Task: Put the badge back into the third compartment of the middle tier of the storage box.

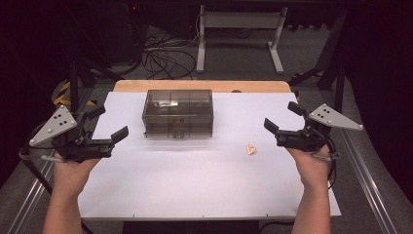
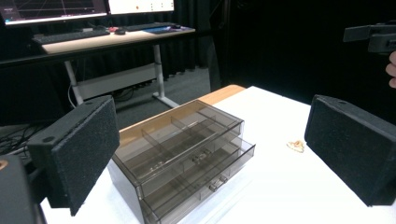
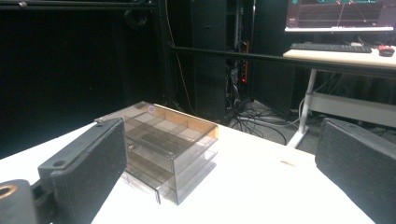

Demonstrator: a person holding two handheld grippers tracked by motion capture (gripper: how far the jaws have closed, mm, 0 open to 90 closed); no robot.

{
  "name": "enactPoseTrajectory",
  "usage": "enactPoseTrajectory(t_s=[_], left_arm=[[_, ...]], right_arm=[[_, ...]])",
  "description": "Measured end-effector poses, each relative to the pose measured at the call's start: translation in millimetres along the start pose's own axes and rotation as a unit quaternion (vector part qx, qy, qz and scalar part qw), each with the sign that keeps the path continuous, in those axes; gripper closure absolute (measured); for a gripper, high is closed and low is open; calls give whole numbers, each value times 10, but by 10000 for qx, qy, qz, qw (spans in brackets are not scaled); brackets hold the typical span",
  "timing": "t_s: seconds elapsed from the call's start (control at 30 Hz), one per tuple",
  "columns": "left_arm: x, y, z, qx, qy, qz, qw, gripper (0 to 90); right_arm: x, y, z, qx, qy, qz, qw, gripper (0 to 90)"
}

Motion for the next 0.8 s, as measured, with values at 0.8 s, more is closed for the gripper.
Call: enactPoseTrajectory(t_s=[0.8], left_arm=[[-35,36,50,135,38,57,9999,40]], right_arm=[[-218,183,414,948,239,529,9938,316]])
Point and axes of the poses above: each handheld gripper's, and its own axes: y roughly forward along the jaws, z roughly out of its underside, x roughly to its left, the point moved 6 cm from there along y, roughly forward along the jaws, and after that the axes turned 12 degrees about z, right-handed, at the moved point
